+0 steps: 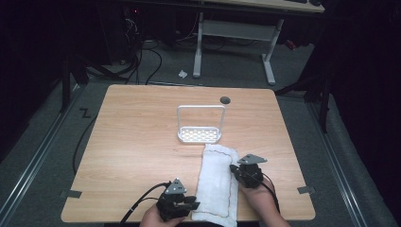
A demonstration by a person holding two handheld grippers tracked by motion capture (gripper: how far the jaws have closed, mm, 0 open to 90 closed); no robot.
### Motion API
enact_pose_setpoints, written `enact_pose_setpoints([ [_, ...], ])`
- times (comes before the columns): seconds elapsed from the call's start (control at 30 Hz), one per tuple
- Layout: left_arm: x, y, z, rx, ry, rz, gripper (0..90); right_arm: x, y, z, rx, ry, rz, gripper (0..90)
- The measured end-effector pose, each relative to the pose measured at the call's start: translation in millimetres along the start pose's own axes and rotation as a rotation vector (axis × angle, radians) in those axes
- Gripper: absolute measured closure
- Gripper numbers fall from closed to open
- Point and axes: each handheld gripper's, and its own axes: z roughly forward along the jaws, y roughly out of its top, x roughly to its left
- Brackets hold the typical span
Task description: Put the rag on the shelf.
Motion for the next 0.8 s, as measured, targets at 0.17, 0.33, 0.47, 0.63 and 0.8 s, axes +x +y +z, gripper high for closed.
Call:
enact_pose_setpoints([
  [0.17, 17.5, 10.7, 1.5, -0.064, 0.028, -0.038, 66.6, 20.2, 13.2, 14.7, -0.009, 0.065, -0.027, 90.0],
  [0.33, 33.6, 31.4, 19.8, -0.062, 0.084, -0.010, 66.9, 21.7, 19.2, 15.7, -0.022, 0.071, -0.035, 82.1],
  [0.47, 42.3, 46.9, 28.3, -0.082, 0.100, -0.023, 66.4, 9.6, 28.1, 18.5, -0.037, 0.040, 0.000, 81.5],
  [0.63, 41.1, 56.9, 36.0, -0.093, 0.120, -0.007, 66.2, 2.7, 29.6, 22.5, -0.033, 0.020, 0.028, 81.2],
  [0.8, 46.2, 57.7, 45.6, -0.066, 0.138, -0.013, 69.5, -1.7, 28.2, 22.4, -0.031, 0.002, 0.042, 81.4],
])
